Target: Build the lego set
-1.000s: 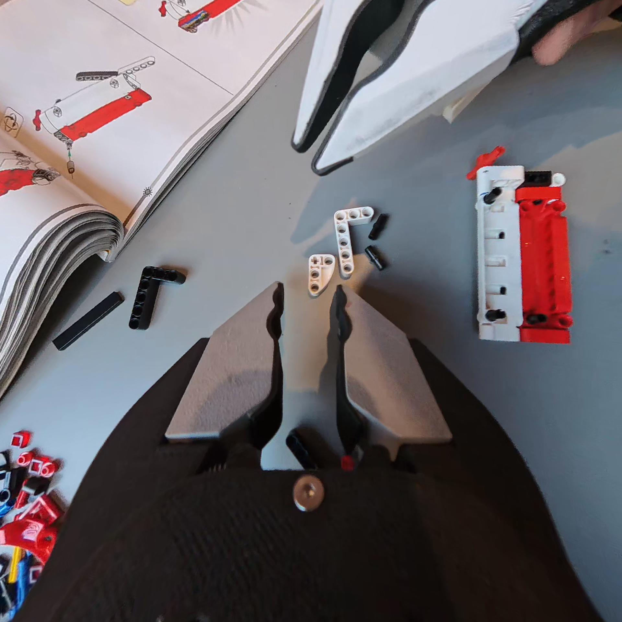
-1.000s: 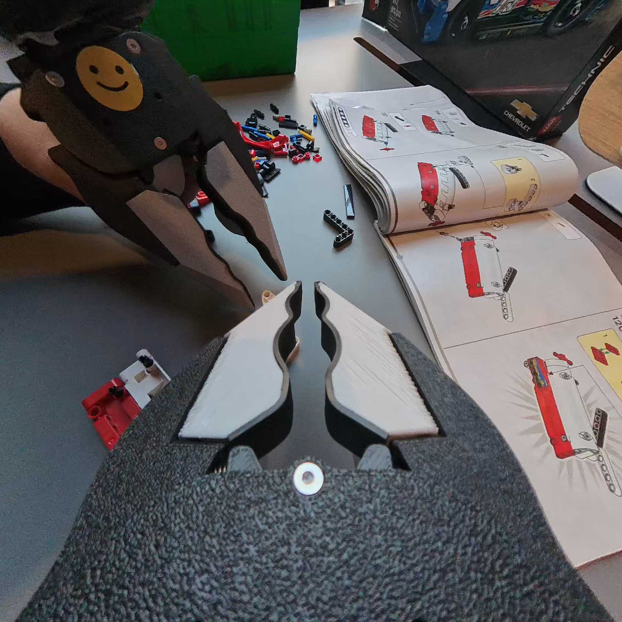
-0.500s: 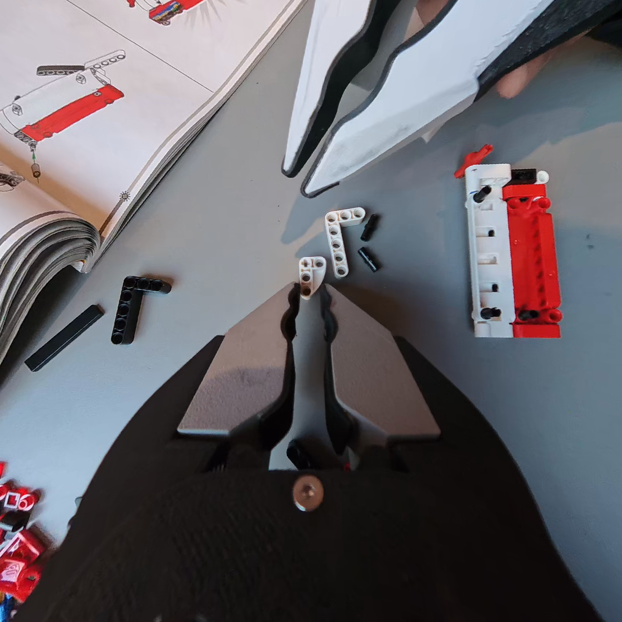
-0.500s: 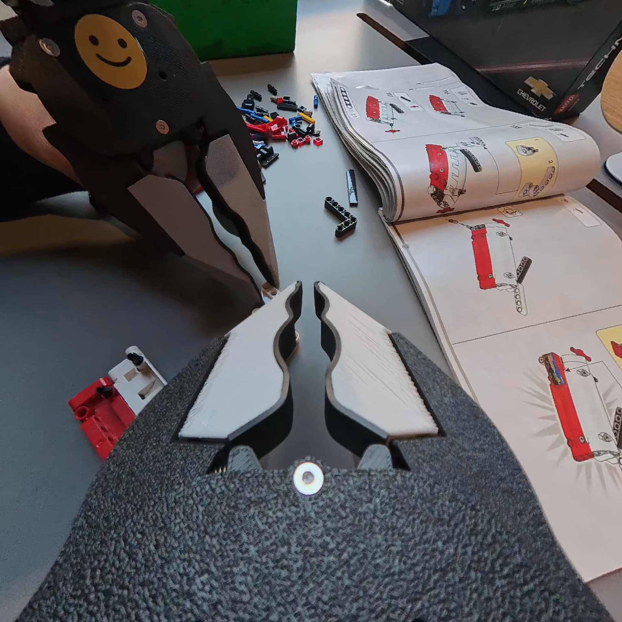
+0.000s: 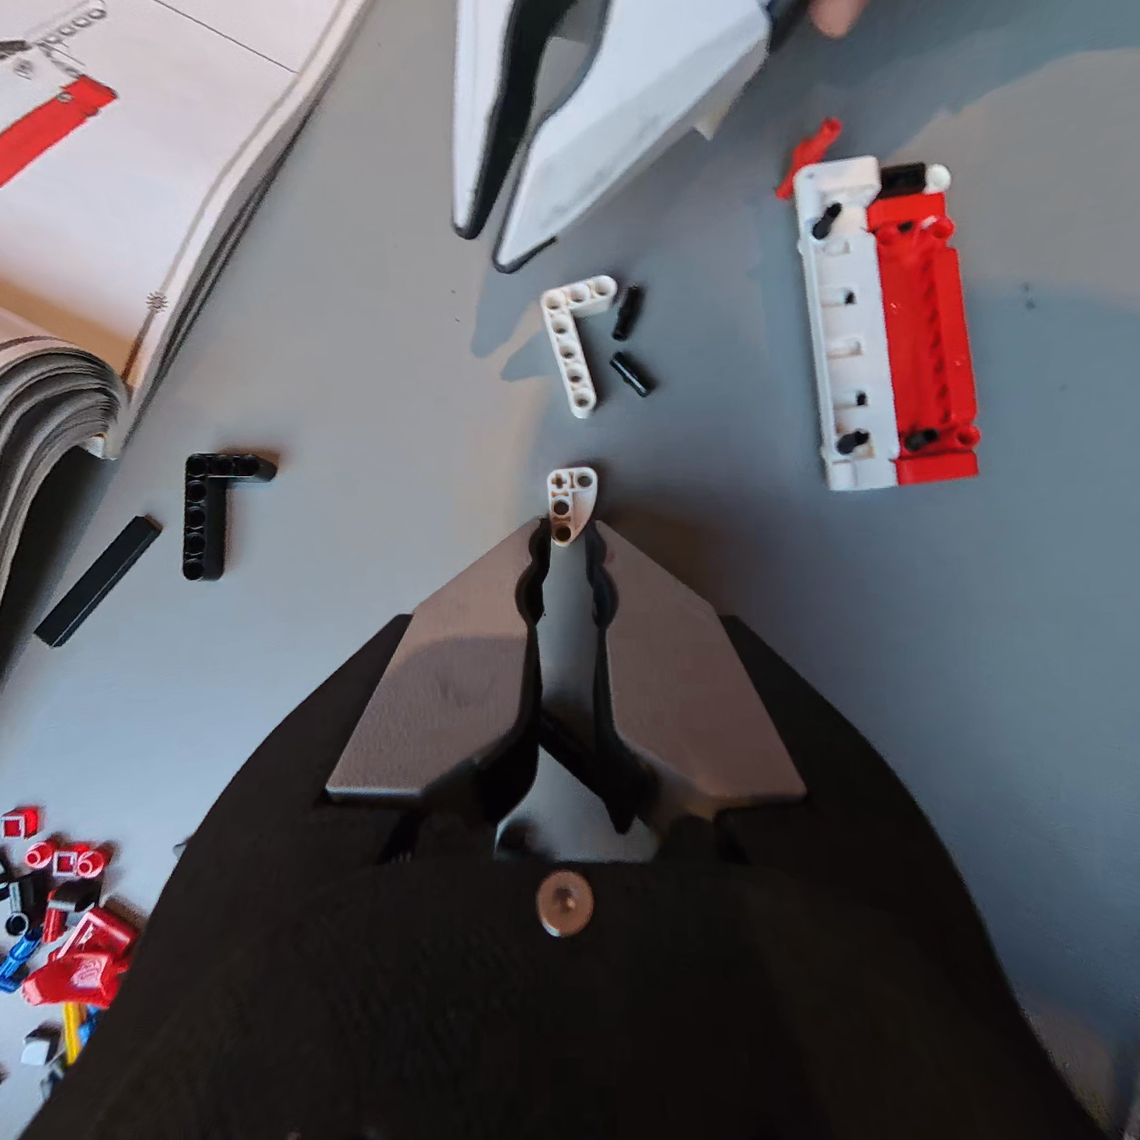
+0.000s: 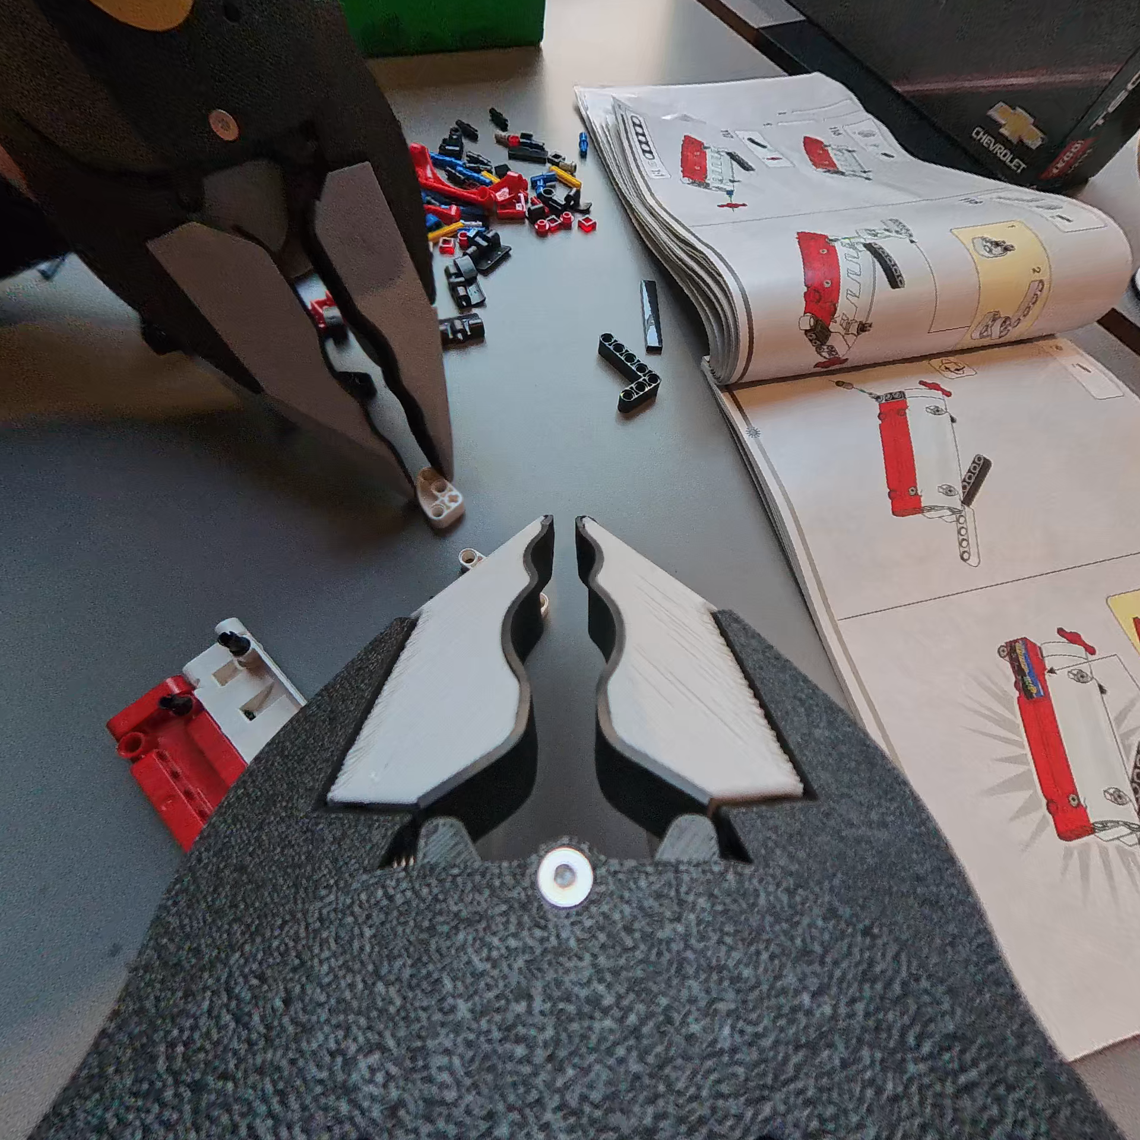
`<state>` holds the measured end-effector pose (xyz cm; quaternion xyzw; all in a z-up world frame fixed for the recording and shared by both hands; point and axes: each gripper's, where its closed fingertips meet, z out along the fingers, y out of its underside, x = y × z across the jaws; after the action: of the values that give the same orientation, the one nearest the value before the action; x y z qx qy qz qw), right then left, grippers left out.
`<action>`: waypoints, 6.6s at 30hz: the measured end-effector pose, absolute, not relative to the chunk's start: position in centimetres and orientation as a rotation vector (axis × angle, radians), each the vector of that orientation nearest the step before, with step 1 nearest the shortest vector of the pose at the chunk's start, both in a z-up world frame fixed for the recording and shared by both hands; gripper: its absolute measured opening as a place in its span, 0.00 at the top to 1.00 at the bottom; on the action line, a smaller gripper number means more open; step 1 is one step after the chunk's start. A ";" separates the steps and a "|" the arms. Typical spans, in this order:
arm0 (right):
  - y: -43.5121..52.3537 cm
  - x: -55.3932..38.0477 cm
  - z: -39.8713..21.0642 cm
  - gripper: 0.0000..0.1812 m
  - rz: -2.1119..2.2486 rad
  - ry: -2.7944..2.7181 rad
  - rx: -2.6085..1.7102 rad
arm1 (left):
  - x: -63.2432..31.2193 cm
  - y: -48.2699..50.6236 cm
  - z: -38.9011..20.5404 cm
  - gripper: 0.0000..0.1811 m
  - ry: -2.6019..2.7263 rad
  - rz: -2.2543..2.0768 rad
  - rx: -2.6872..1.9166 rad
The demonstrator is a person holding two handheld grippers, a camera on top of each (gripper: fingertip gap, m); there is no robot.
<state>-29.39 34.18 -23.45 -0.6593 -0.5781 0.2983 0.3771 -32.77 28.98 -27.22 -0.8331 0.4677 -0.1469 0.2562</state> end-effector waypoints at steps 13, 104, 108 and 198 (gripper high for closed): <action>33.0 -29.7 -21.8 0.96 0.807 -1.488 -1.631 | -31.7 26.6 -27.2 0.90 1.747 -0.414 -2.013; 29.4 -30.6 -22.4 0.96 0.963 -1.581 -1.659 | -32.3 29.6 -22.6 0.87 1.196 -0.148 -2.058; 29.2 -31.2 -20.6 0.96 1.286 -1.382 -1.781 | -32.6 30.4 -21.4 0.81 1.183 0.049 -1.899; 28.5 -17.4 -21.1 0.92 0.761 -1.188 -1.796 | -31.7 23.7 -25.1 0.86 0.851 -0.407 -2.193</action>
<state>-17.37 28.52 -21.12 -0.7153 -0.4729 0.3030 0.4159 -31.73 23.72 -25.07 -0.8540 0.3314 -0.1583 0.3686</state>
